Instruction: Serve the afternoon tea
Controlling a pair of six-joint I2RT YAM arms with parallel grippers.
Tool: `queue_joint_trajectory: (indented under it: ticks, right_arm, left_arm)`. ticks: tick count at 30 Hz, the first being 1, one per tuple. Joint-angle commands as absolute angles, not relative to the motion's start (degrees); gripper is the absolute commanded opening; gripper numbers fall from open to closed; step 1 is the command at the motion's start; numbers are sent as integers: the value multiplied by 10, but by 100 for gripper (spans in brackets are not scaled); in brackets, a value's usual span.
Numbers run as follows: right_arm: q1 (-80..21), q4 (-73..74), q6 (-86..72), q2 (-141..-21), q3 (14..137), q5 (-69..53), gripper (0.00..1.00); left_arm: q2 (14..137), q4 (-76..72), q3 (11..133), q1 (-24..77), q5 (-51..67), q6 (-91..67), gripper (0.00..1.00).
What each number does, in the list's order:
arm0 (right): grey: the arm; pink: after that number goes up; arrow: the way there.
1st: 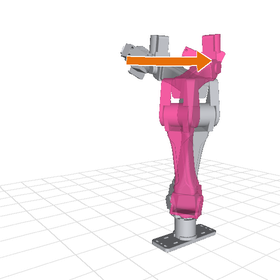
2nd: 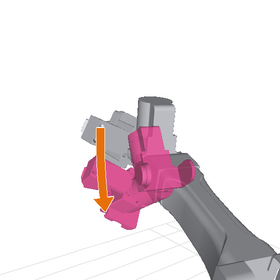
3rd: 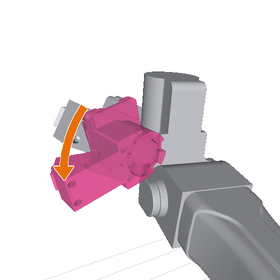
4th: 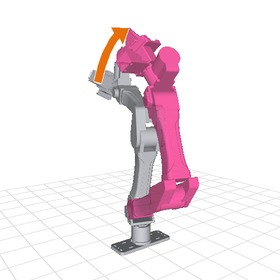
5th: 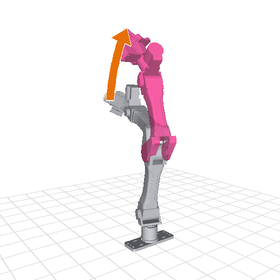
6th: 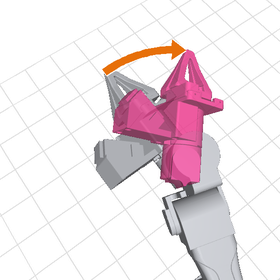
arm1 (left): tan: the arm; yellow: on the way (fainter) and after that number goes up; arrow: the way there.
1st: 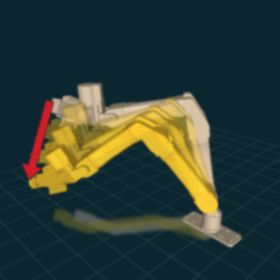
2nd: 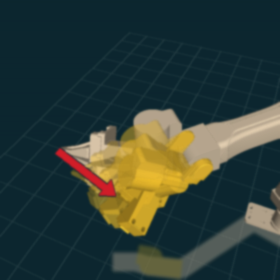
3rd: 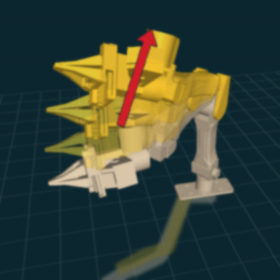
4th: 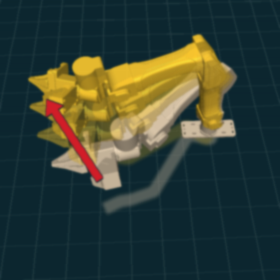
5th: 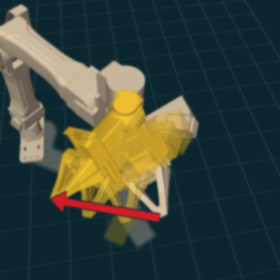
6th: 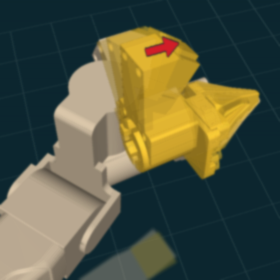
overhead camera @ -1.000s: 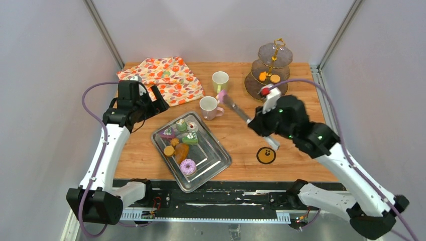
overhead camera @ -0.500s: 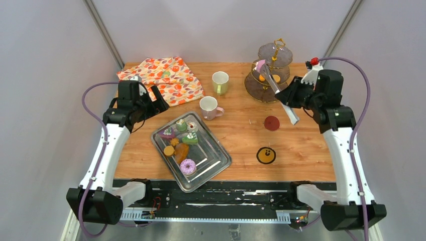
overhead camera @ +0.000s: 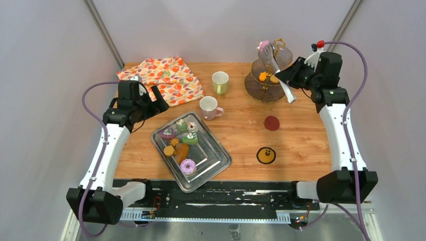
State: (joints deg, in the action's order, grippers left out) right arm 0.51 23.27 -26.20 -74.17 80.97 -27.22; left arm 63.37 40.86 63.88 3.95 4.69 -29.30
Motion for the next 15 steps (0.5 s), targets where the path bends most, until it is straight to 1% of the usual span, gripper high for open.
queue_joint_trajectory:
  ticks: [1,8,15]
  right_arm:
    - [27,149,-326,-772,820,-290,0]
    - [37,111,-362,-800,797,-299,1]
    - [59,57,-411,-821,749,-334,0]
  left_arm:
    - [633,404,650,42,43,-288,99]
    - [629,409,653,42,39,-287,99]
    - [631,407,654,42,45,-291,99]
